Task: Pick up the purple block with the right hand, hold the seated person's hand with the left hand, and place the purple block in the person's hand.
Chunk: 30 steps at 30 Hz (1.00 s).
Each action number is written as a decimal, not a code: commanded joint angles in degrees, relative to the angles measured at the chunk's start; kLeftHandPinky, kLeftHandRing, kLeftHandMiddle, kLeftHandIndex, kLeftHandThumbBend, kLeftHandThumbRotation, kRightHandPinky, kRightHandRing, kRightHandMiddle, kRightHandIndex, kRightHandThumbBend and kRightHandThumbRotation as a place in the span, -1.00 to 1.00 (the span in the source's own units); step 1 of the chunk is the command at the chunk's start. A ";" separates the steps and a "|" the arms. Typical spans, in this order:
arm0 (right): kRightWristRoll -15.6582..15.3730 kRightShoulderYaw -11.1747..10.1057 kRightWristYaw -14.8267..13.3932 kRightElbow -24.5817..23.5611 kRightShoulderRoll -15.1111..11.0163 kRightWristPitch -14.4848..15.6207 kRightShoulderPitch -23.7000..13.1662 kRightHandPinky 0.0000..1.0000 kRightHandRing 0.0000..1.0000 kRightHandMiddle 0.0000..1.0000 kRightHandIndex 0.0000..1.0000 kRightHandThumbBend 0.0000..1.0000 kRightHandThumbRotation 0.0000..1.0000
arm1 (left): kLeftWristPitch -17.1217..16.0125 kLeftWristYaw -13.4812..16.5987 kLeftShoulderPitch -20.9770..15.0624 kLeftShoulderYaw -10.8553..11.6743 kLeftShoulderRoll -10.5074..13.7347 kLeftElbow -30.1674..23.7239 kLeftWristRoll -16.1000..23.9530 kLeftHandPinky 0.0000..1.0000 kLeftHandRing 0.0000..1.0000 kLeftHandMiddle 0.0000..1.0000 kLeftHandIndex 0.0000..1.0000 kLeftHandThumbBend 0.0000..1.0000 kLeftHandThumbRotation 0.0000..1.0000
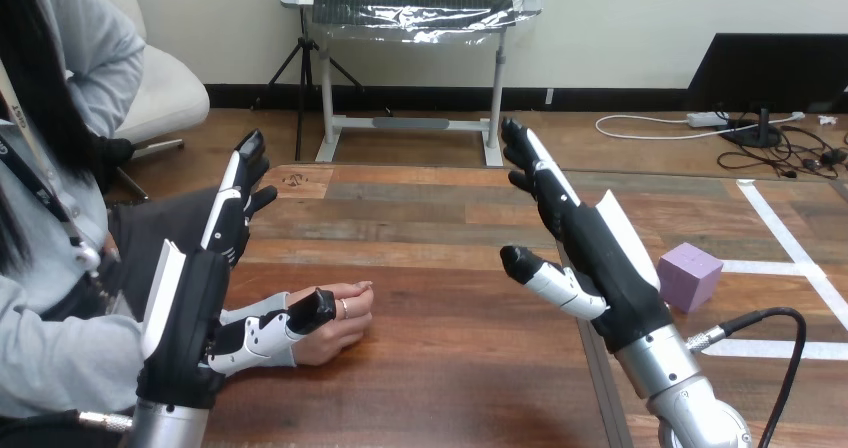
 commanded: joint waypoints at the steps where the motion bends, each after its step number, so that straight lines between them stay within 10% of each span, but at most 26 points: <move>1: -0.83 -1.13 -1.30 0.26 -1.98 0.16 -5.55 0.93 1.00 1.00 1.00 1.00 0.72 | -0.79 -0.10 -3.48 0.94 -0.44 -0.91 -0.98 0.80 0.94 1.00 0.98 1.00 0.37; 30: -3.69 -2.61 -5.25 -2.85 -6.13 9.79 -10.44 0.92 1.00 1.00 1.00 1.00 0.50 | -0.81 -0.30 -3.80 1.65 -0.96 -0.09 -0.78 0.82 0.96 1.00 0.99 1.00 0.39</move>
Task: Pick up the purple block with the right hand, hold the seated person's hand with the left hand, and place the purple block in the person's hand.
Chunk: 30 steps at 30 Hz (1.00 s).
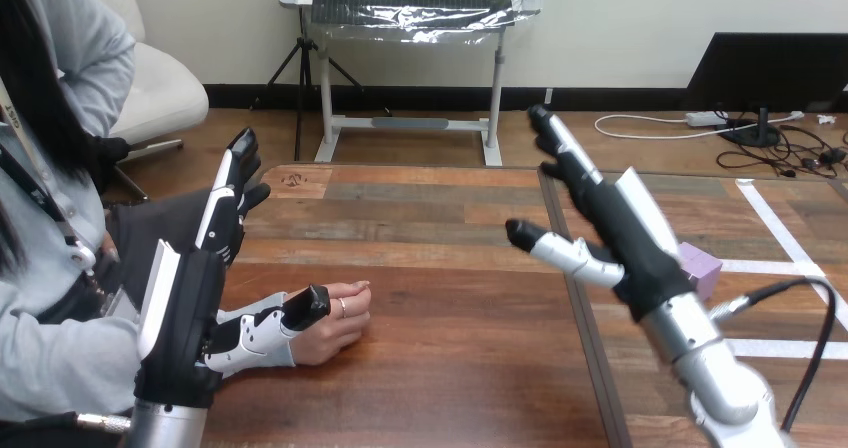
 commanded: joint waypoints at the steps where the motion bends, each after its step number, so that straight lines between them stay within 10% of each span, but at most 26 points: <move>1: -0.76 -1.26 -2.59 -3.49 -2.12 0.85 -5.93 0.92 1.00 1.00 1.00 1.00 0.51 | -0.80 -0.21 -3.80 0.58 -0.36 -0.17 -0.60 0.82 0.96 1.00 0.99 1.00 0.39; 30: -3.74 -1.00 -6.83 6.31 -8.68 5.78 -13.95 0.95 1.00 1.00 1.00 1.00 0.64 | -0.51 -1.48 -4.25 0.80 -0.67 0.34 -2.33 0.84 0.96 1.00 0.98 1.00 0.37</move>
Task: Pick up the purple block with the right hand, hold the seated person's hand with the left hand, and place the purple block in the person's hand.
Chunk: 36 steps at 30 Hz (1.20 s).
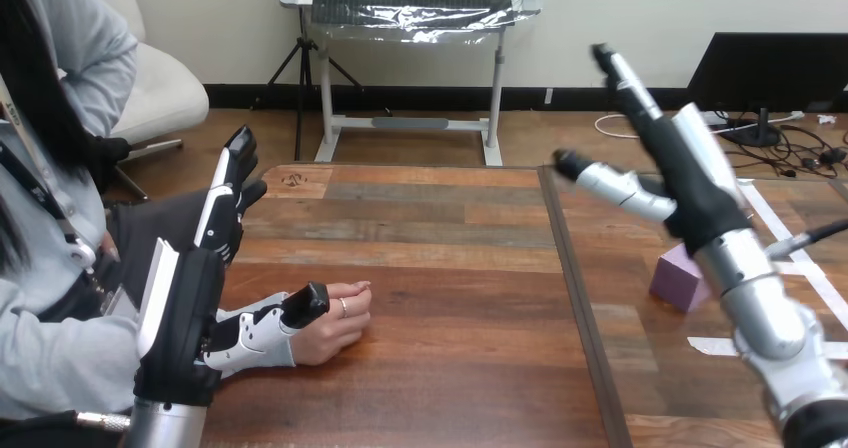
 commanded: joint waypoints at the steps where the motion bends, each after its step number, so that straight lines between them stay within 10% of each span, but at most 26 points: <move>1: 0.20 -0.79 -0.75 2.11 -1.85 1.53 -5.90 0.94 1.00 1.00 1.00 1.00 0.63 | -0.50 -0.11 -3.87 0.74 -0.56 -0.06 -0.89 0.84 0.96 1.00 0.98 1.00 0.37; 36: -4.04 1.74 -0.18 10.21 -7.70 18.34 -15.62 0.79 0.99 1.00 1.00 1.00 0.72 | -0.74 1.21 -2.44 2.00 -0.13 -1.03 0.99 0.81 0.94 1.00 0.98 1.00 0.44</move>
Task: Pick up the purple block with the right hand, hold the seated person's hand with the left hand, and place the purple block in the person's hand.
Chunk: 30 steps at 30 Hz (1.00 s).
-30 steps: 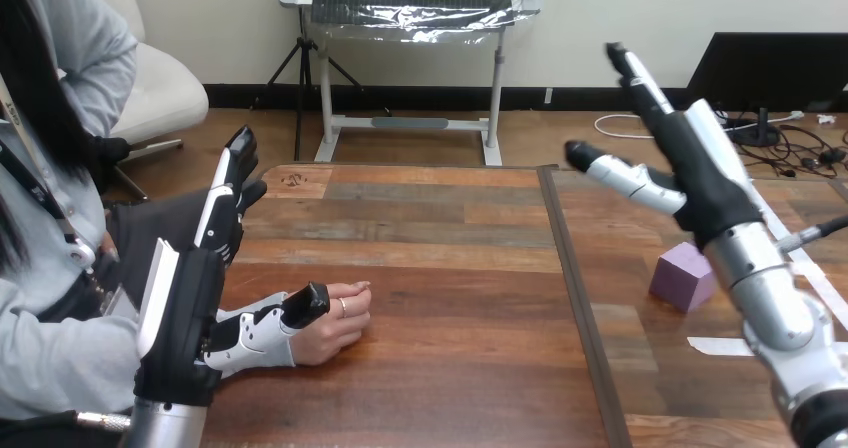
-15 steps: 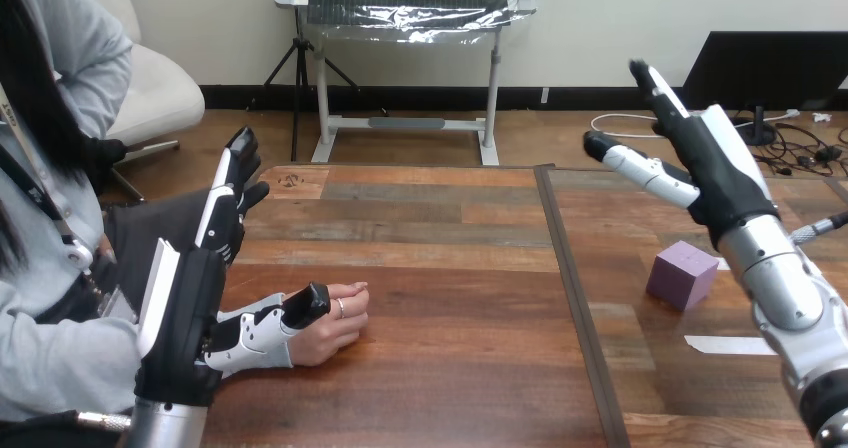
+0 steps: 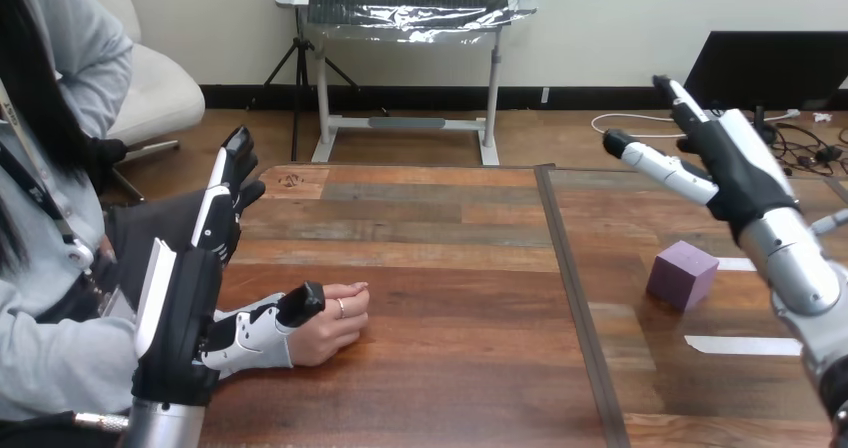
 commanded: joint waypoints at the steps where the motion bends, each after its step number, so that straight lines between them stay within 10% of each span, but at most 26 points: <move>1: -1.52 1.00 -1.70 0.34 -2.52 1.28 -7.02 0.78 0.99 1.00 1.00 1.00 0.73 | -0.70 1.22 -2.43 1.51 -0.06 -1.12 0.86 0.81 0.94 0.99 0.98 1.00 0.44; 30: -4.83 2.56 -1.84 3.55 -4.57 9.12 -8.35 0.78 1.00 1.00 1.00 1.00 0.57 | -0.96 2.08 -1.42 1.96 -0.25 -2.25 1.37 0.81 0.92 0.98 0.97 1.00 0.44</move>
